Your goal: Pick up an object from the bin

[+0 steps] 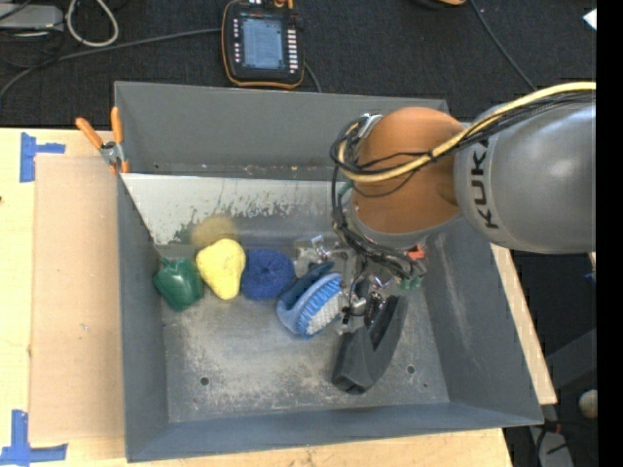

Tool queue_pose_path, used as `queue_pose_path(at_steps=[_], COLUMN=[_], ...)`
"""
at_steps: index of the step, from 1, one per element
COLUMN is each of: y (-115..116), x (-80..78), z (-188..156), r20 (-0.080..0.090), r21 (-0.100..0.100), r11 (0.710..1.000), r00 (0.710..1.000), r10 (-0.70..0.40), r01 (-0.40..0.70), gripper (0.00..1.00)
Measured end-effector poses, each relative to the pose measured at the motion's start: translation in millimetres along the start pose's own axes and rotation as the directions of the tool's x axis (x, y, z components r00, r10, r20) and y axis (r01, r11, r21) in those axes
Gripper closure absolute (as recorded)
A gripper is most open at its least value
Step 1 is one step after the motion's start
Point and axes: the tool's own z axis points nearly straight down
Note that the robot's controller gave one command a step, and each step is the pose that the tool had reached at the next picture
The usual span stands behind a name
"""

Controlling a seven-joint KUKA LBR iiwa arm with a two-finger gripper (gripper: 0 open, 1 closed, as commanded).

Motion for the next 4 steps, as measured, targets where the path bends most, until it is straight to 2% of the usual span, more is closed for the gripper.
queue_pose_path(at_steps=[1,2,3,4], y=[-22.6,-35.7,-44.3,-44.4], x=[-16.0,-11.0,-14.0,-14.0], z=[42.7,88.8,85.2,84.9], r20=[-0.010,0.007,0.012,0.013], r21=[-0.006,0.000,0.000,-0.001], r11=[0.987,0.892,0.842,0.843], r00=[0.987,0.892,0.842,0.843], r10=[-0.163,-0.452,-0.539,-0.538], r01=[0.163,0.452,0.539,0.538], gripper=[0.00,0.00,1.00,1.00])
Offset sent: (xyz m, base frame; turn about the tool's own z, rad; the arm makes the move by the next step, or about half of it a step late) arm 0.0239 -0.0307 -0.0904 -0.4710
